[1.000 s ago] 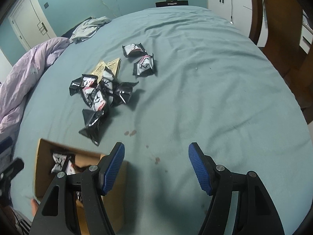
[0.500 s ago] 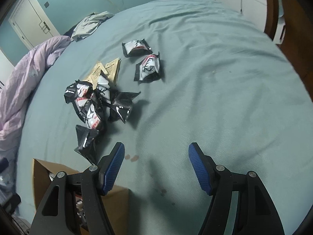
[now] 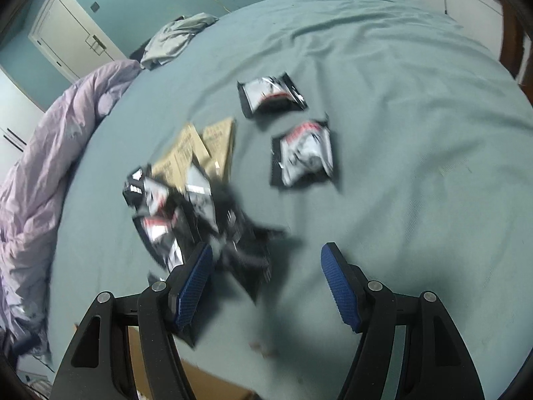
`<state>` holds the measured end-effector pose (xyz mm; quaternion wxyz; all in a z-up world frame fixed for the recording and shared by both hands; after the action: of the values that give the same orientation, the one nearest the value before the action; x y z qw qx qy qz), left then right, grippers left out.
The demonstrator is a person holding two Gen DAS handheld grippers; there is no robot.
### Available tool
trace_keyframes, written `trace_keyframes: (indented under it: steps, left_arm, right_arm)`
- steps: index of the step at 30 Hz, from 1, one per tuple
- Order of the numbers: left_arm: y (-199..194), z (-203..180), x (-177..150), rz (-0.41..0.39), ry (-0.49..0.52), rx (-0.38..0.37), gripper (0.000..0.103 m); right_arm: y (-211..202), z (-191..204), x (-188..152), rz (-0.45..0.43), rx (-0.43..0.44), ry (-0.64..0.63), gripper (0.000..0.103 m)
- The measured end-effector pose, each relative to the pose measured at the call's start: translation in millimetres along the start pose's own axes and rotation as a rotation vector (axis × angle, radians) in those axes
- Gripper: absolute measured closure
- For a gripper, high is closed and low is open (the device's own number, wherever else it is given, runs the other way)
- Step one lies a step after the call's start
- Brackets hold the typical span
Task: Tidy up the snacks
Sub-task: 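Grasp a black packet with the right gripper while the left gripper grasps another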
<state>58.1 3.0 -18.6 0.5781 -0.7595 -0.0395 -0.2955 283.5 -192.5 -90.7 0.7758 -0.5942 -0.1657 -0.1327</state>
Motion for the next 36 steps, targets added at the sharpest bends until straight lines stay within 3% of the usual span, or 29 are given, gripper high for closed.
trace_keyframes:
  steps: [3, 4, 7, 11, 14, 17, 20, 22, 24, 29, 32, 36]
  left_arm:
    - [4, 0, -1, 0.01, -0.004, -0.009, 0.02]
    - [5, 0, -1, 0.012, -0.005, -0.009, 0.02]
    - [7, -1, 0, 0.009, -0.005, 0.0, 0.02]
    - [6, -3, 2, -0.008, 0.012, 0.025, 0.02]
    - [6, -3, 8, -0.001, 0.013, 0.035, 0.02]
    - [7, 1, 22, 0.004, -0.019, -0.015, 0.016]
    - [22, 4, 42, 0.034, -0.042, -0.011, 0.012]
    - [35, 4, 54, 0.057, -0.049, 0.001, 0.011]
    - [50, 5, 66, 0.075, -0.063, 0.005, 0.007]
    - [104, 3, 86, 0.209, -0.057, 0.008, 0.004]
    - [135, 8, 90, 0.289, -0.064, 0.054, 0.004]
    - [172, 21, 82, 0.398, -0.161, 0.047, 0.004]
  right_arm:
    - [19, 3, 7, 0.037, -0.016, -0.019, 0.042]
    - [24, 4, 7, 0.052, -0.024, -0.024, 0.057]
    - [29, 4, 4, 0.064, 0.016, -0.029, 0.074]
    - [13, 2, 1, 0.021, 0.007, -0.052, 0.075]
    - [-16, -6, -4, -0.033, 0.02, 0.005, 0.075]
    - [-54, -23, -13, -0.076, 0.042, 0.085, 0.075]
    - [-90, -38, -24, -0.117, 0.132, 0.173, 0.075]
    - [-119, -48, -38, -0.157, 0.238, 0.234, 0.075]
    - [-141, -54, -53, -0.198, 0.245, 0.243, 0.075]
    - [-177, -77, -106, -0.267, 0.229, 0.27, 0.075]
    - [-189, -91, -145, -0.303, 0.211, 0.272, 0.075]
    - [-202, -105, -184, -0.336, 0.207, 0.306, 0.075]
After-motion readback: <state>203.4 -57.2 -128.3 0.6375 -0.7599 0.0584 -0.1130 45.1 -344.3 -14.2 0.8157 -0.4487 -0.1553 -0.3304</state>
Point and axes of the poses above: each gripper's, at about its wrist camera, not at the fingertips, and y roughly the way its jaws point, z to its left, x to its top, the point moved 1 cm from there along y, roughly the way its jaws point, and after that the axes turned 11 degrees about -x, right-handed, at the moved point
